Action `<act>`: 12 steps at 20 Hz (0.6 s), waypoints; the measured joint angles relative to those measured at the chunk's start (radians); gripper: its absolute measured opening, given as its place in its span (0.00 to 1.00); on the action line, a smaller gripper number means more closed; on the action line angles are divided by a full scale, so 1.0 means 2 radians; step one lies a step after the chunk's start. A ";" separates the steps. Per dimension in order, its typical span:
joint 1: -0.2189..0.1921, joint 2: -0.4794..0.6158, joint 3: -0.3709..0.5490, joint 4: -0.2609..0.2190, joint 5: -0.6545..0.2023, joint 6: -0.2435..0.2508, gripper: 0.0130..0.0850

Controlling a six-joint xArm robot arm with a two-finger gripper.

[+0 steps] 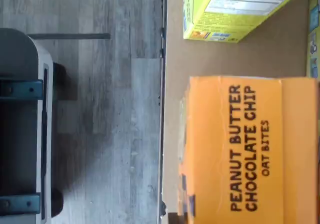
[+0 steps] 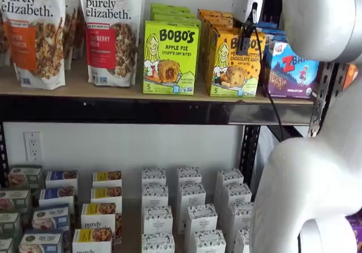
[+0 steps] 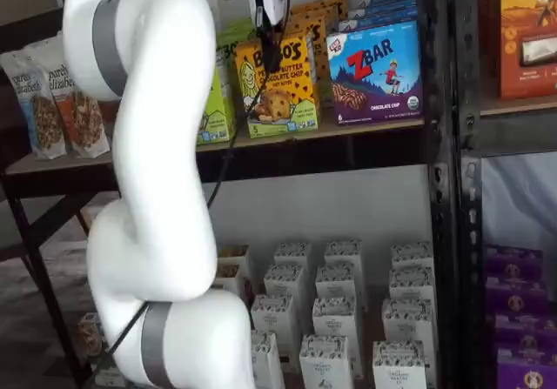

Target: Pick up the orange box on the top shelf, the fifth box from the left

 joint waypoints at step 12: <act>0.003 0.000 -0.006 0.001 0.018 0.003 0.33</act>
